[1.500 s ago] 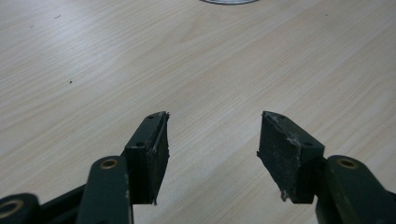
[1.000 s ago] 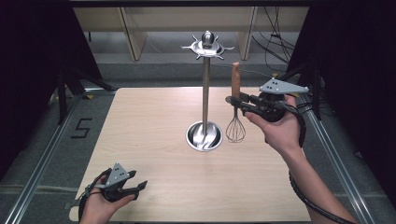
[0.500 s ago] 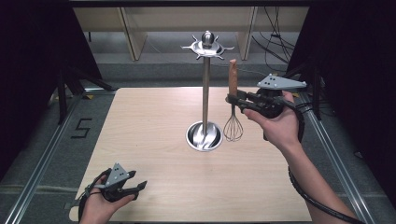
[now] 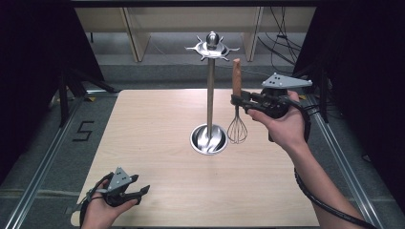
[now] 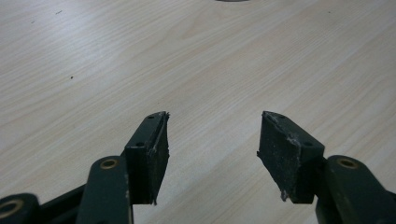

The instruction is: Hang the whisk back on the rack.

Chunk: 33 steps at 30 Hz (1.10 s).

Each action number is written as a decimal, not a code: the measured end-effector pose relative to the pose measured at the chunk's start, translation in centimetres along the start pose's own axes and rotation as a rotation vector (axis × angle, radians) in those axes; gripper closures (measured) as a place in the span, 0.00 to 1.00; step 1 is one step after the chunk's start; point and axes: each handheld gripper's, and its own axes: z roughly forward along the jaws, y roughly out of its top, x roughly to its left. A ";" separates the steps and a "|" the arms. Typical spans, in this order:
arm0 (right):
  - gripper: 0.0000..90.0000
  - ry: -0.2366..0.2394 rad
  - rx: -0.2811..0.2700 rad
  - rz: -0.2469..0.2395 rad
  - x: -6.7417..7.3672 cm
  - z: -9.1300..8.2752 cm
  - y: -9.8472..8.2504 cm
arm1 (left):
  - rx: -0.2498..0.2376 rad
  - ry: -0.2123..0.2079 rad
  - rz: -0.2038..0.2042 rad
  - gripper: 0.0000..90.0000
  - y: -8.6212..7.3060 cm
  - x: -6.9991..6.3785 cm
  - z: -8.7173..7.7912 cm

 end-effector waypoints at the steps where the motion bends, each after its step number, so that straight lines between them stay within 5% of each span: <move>1: 0.78 0.002 0.000 0.001 0.0 0.0 0.0 | 0.000 0.000 -0.018 0.46 0.0 -0.1 0.0; 8: 0.78 0.008 -0.002 -0.001 -0.1 0.1 0.3 | 0.014 0.001 -0.012 0.46 0.0 -0.1 -0.2; 10: 0.78 0.010 0.001 0.001 -0.1 0.2 0.4 | 0.032 0.003 0.017 0.46 0.0 0.1 -0.3; 14: 0.78 0.019 0.009 0.011 -0.1 0.2 0.6 | 0.021 0.000 -0.017 0.46 -0.1 -0.1 -0.2; 26: 0.78 0.050 0.020 0.022 -0.1 0.8 1.3 | 0.023 0.005 0.035 0.46 0.0 0.3 -0.3; 29: 0.78 0.057 0.016 0.021 0.0 0.9 1.4 | 0.023 0.006 -0.006 0.46 -0.1 0.0 -0.3; 33: 0.78 0.051 0.021 0.029 0.2 0.9 1.6 | 0.022 0.006 0.007 0.46 -0.1 0.1 -0.4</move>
